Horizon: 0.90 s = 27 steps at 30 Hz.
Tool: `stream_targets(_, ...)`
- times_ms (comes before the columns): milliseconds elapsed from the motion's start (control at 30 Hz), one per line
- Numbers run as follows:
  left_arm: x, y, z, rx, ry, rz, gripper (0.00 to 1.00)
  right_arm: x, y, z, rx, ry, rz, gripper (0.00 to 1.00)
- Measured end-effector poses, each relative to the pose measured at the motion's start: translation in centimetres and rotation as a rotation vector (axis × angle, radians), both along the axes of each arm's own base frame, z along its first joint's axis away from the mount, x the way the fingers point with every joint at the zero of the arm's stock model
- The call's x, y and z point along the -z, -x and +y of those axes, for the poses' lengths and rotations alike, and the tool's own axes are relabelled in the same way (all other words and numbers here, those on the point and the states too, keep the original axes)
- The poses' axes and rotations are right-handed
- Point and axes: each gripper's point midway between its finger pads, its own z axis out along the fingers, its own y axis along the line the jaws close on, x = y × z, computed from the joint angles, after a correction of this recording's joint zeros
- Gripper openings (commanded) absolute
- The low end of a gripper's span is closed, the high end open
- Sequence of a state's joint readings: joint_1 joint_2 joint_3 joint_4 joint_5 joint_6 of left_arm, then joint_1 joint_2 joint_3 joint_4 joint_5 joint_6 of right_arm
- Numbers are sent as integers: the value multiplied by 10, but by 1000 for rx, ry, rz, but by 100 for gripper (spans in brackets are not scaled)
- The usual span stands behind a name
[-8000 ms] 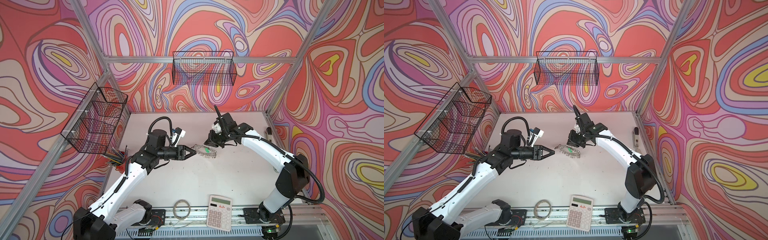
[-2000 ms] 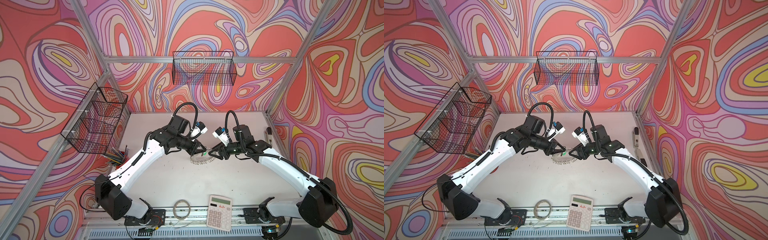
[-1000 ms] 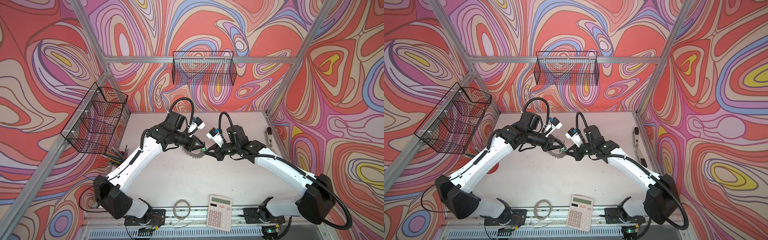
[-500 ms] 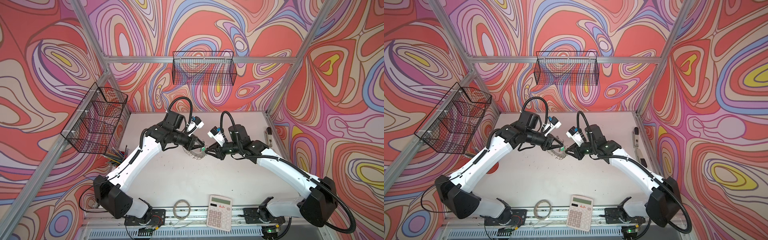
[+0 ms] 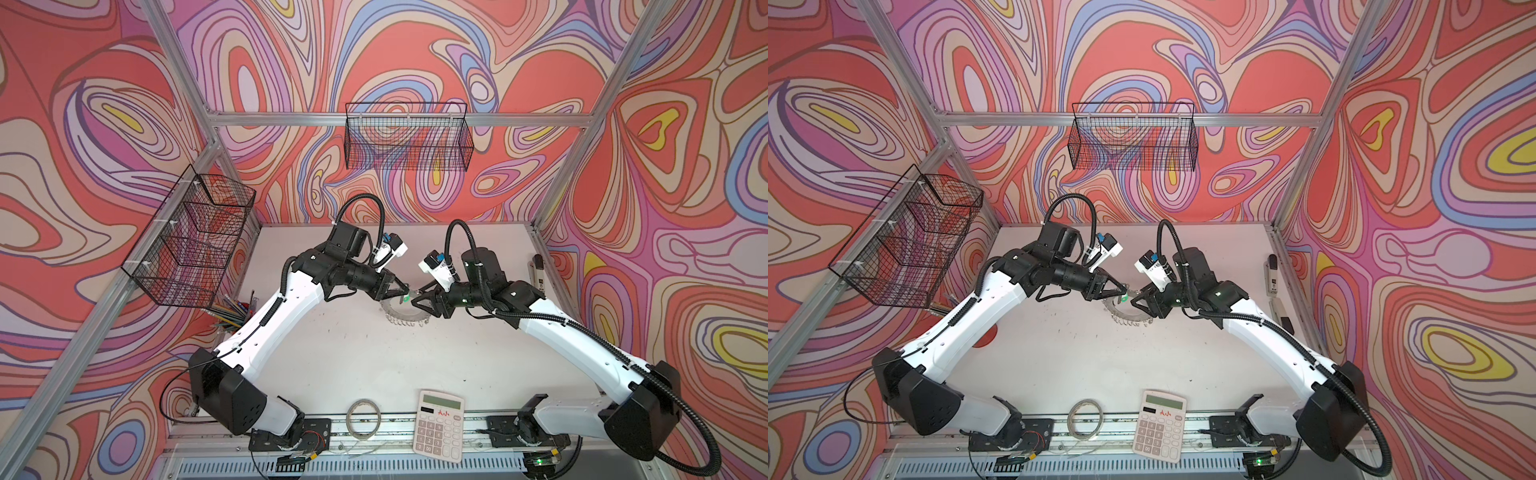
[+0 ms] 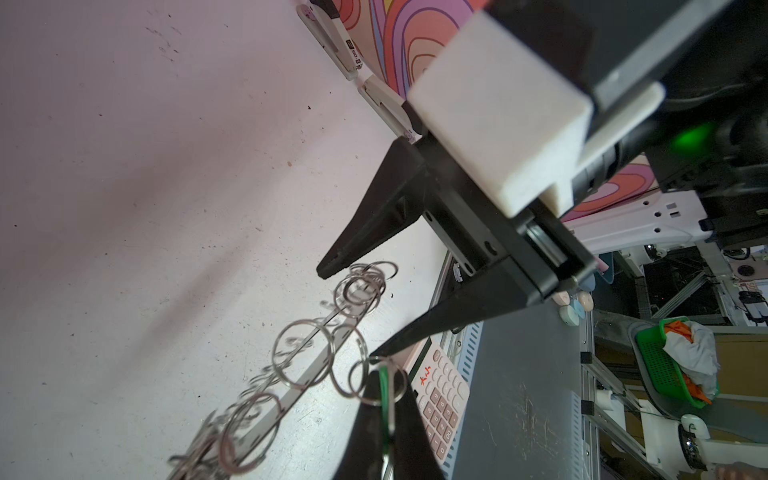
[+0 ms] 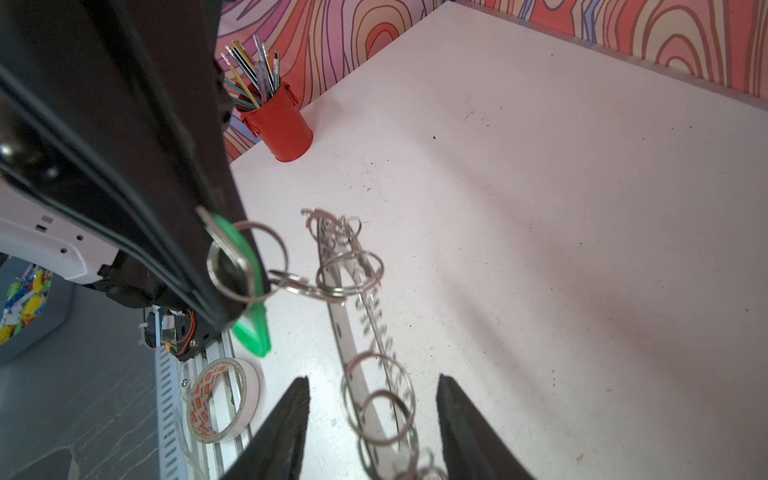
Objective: Attach keys to a key ring
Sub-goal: Insert the key into the keyring.
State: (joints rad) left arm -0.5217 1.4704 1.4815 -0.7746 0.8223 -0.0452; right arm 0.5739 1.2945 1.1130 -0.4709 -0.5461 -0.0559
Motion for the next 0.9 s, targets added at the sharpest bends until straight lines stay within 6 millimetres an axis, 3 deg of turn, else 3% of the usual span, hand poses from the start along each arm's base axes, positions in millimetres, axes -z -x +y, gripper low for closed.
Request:
stream_targets(67,0,0,0,0,1,1,0,0,0,1,-4,-6,2,43)
stream_targets(167,-1,-1,1,-4,2,1,0,-3,-2,5,-10,-28,-1,54)
stream_targets(367,-8,-3,1,-7,10,-15,0,-2,-7,15,-32,-57,-2,51)
stream_targets(467,-8,-2,1,-5,12,-12,0,5,-8,18,-37,-51,16,39)
stream_targets(633,-7,-4,1,-16,6,-9,0,7,-5,19,-47,-46,24,2)
stream_targets(900,-6,-4,1,-17,11,7,0,4,-3,19,-39,-37,15,0)
